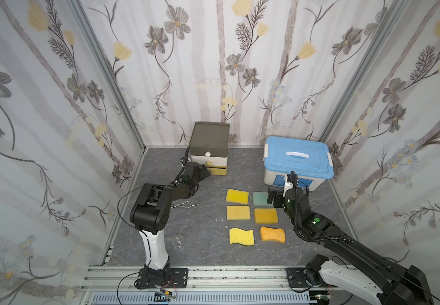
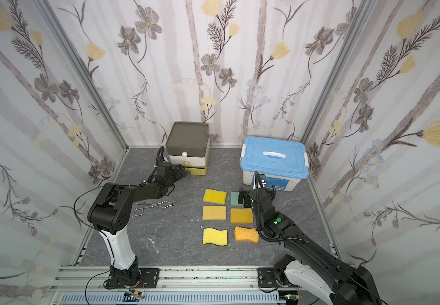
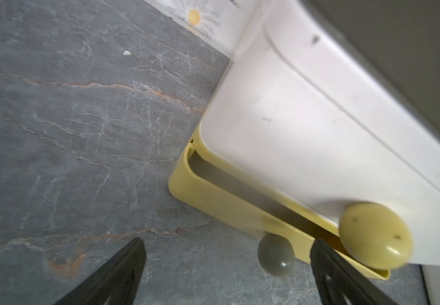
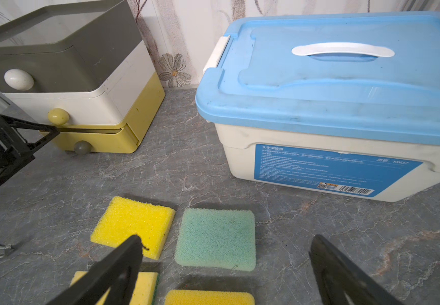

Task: Take the sponge out of the drawer
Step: Close the drawer of the storage box.

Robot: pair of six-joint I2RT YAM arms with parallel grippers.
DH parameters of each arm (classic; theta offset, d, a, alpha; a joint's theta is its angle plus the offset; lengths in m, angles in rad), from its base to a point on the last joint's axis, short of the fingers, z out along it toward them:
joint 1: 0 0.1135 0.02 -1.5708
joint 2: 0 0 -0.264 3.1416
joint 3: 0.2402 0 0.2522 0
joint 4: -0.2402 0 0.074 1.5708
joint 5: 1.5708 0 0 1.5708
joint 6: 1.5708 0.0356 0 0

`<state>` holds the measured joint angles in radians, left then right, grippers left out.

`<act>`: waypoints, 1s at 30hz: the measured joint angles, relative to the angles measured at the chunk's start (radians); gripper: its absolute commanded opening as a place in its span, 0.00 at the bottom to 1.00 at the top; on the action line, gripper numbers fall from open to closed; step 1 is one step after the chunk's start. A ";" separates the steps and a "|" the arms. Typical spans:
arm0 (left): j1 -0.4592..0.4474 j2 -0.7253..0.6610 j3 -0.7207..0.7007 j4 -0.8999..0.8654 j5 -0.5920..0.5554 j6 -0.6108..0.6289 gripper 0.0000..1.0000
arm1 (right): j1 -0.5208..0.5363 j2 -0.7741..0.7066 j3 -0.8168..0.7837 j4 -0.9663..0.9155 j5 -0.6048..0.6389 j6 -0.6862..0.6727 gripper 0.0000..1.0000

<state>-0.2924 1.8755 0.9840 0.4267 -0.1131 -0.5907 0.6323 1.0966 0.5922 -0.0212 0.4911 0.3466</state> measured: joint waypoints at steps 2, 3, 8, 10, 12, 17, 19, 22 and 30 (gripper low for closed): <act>-0.002 -0.021 -0.004 -0.028 -0.006 0.000 1.00 | -0.007 -0.012 -0.006 0.000 0.004 0.000 1.00; -0.003 -0.023 0.002 -0.052 -0.007 0.000 1.00 | -0.011 -0.016 -0.009 0.000 0.008 0.000 1.00; -0.003 0.025 0.089 -0.172 -0.013 0.000 1.00 | -0.027 -0.028 -0.014 -0.005 0.017 0.000 1.00; -0.003 0.048 0.106 -0.204 -0.013 -0.006 1.00 | -0.037 -0.036 -0.016 -0.007 0.031 0.000 1.00; -0.005 0.072 0.130 -0.249 -0.014 -0.011 1.00 | -0.052 -0.049 -0.018 -0.006 0.040 0.000 1.00; -0.005 0.130 0.223 -0.323 -0.022 -0.011 1.00 | -0.080 -0.070 -0.026 -0.006 0.061 0.001 1.00; -0.005 0.157 0.261 -0.341 -0.025 -0.012 1.00 | -0.085 -0.070 -0.026 -0.003 0.063 0.001 1.00; -0.002 0.185 0.295 -0.352 -0.029 -0.016 1.00 | -0.090 -0.068 -0.029 -0.003 0.067 0.001 1.00; 0.000 0.135 0.232 -0.307 -0.032 -0.006 1.00 | -0.178 -0.073 -0.079 0.058 0.136 0.000 1.00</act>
<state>-0.2920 2.0109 1.2160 0.1196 -0.1455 -0.5968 0.4545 1.0233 0.5129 0.0368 0.6273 0.3466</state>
